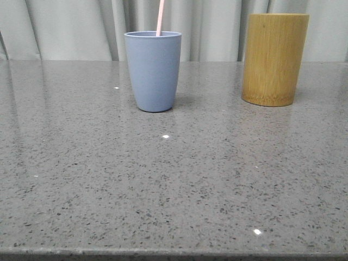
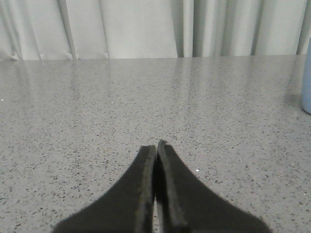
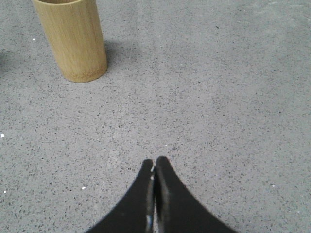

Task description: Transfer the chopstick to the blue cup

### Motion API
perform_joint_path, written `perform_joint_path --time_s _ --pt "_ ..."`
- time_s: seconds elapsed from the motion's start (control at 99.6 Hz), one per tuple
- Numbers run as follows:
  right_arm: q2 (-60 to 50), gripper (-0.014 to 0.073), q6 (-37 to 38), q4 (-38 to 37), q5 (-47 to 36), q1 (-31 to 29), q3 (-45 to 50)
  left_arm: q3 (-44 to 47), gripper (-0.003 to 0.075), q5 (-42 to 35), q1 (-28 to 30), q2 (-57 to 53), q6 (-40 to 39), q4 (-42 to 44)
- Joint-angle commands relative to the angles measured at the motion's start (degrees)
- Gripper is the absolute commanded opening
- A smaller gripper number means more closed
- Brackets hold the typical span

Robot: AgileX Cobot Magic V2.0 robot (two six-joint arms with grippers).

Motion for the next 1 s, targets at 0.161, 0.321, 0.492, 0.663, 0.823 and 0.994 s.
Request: perform_joint_path --time_s 0.161,0.321,0.492,0.663,0.823,0.994 --pt "0.60 -0.0067 0.08 -2.39 -3.27 -0.40 -1.38 0.53 -0.0019 -5.14 0.12 -2.00 -0.61 0.09" --pt "0.60 -0.0067 0.08 -2.39 -3.27 -0.40 -1.38 0.53 -0.0019 -5.14 0.12 -2.00 -0.61 0.09" --pt "0.60 -0.0067 0.08 -2.39 -3.27 -0.40 -1.38 0.53 -0.0019 -5.14 0.12 -2.00 -0.61 0.09" --pt "0.60 -0.0067 0.08 -2.39 -3.27 -0.40 -1.38 0.53 -0.0019 -5.14 0.12 -2.00 -0.61 0.09" --pt "0.18 -0.0067 0.08 -2.39 -3.27 -0.40 -1.38 0.53 -0.0019 -5.14 0.12 -2.00 -0.61 0.09" --pt "-2.36 -0.0067 -0.81 -2.82 -7.23 -2.88 -0.84 0.53 -0.0019 -5.14 0.12 -2.00 -0.61 0.09"
